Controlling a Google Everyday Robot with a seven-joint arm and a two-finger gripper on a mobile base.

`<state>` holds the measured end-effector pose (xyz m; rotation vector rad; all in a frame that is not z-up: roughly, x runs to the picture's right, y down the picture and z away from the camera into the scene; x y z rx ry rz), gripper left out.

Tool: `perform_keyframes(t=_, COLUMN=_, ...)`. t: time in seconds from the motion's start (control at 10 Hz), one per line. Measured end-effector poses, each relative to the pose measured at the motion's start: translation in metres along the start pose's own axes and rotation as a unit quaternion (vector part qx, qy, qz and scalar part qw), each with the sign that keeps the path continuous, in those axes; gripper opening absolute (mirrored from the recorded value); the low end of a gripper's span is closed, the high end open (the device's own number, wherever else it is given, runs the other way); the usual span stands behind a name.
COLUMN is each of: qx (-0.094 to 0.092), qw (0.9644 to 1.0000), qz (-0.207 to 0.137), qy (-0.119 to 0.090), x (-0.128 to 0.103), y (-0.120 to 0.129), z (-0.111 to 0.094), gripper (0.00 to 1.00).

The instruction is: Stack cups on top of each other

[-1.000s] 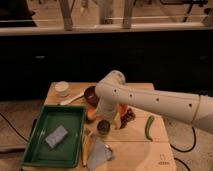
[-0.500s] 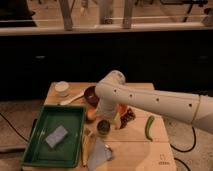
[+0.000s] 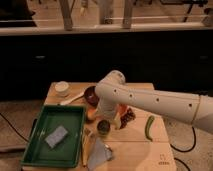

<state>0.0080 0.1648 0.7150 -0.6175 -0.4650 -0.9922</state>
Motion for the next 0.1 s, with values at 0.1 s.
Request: perform_keyframes(t=0.1, qx=0.0, qw=1.0, qz=0.0, qy=0.0, x=0.0, y=0.0, z=0.0, gripper=0.8)
